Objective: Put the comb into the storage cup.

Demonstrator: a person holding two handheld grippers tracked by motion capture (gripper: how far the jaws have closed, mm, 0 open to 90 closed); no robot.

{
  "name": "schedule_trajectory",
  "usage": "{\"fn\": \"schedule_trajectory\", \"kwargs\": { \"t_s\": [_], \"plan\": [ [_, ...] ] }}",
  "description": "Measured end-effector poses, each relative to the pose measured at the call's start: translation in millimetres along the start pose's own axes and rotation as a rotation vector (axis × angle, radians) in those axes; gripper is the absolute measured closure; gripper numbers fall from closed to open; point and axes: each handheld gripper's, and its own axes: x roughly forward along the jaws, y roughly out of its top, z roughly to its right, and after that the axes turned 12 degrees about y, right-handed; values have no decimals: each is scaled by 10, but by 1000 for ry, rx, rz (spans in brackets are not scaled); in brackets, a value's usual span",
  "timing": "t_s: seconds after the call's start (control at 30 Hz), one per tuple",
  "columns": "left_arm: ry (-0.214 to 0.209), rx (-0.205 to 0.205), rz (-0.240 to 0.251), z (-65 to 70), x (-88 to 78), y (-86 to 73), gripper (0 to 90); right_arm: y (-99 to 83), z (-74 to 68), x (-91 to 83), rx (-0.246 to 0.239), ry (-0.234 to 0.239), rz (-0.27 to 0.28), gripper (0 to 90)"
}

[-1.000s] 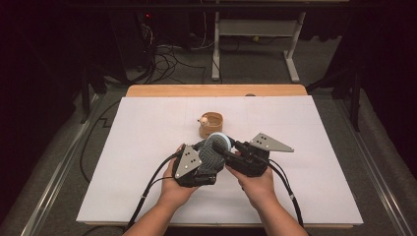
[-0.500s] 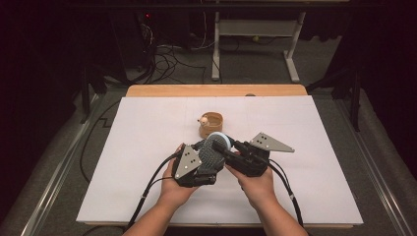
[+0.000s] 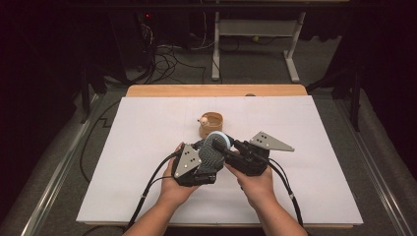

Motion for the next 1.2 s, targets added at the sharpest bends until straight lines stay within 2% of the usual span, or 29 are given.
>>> {"fn": "schedule_trajectory", "kwargs": {
  "t_s": [0.1, 0.17, 0.23, 0.33, 0.47, 0.57, 1.2],
  "plan": [
    [1, -2, 0, -2, 1, 0, 202, 0, -4, 3, -2, -2, 1, 627],
    [-14, -25, -4, -17, 4, 3, 200, 0, -7, 2, -9, -2, 2, 628],
    [-17, -27, -4, -19, 1, 4, 198, 4, -13, -1, -14, 1, 5, 628],
    [-48, -50, -30, -51, 22, -9, 168, 5, -13, -7, -16, 0, 11, 628],
    [-61, -49, -24, -62, 11, -31, 158, 12, -11, -18, -21, -5, 15, 627],
    [-61, -54, -6, -76, -14, -33, 150, 20, -12, -34, -32, -9, 21, 626],
    [-66, -77, -11, -243, -129, -165, 17, 65, 37, -131, -64, -45, 50, 622]
  ]
}}
